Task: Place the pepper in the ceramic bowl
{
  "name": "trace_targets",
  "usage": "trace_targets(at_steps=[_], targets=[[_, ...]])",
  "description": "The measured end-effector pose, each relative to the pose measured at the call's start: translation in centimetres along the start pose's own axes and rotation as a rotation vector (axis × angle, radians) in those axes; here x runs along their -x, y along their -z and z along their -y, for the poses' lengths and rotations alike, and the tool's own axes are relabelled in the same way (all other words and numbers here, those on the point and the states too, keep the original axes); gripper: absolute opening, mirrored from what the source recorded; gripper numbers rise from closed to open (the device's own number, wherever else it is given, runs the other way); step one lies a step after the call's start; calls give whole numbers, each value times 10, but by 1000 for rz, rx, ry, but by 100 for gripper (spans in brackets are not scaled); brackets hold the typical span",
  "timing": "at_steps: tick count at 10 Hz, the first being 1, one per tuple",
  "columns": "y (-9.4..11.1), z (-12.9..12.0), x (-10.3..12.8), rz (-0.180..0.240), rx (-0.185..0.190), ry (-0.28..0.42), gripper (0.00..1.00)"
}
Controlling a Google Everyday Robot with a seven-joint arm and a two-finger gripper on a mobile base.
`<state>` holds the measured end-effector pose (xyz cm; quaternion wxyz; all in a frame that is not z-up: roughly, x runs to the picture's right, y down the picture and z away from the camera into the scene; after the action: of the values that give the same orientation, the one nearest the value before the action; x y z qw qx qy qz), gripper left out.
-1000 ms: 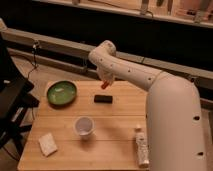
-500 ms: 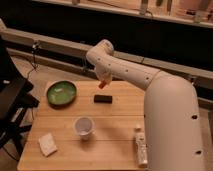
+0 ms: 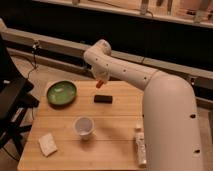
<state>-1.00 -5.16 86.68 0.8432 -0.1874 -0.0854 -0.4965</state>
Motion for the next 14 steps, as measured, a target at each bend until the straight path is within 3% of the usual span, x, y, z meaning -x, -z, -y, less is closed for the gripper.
trace_targets(at_steps=[2,6,9,14], targets=[[1,21,10,1,-18,24,0],[1,31,11,1,-40,47,0],[1,60,26,-1,-69,76,0],[1,78,32,-7,-94,103,0]])
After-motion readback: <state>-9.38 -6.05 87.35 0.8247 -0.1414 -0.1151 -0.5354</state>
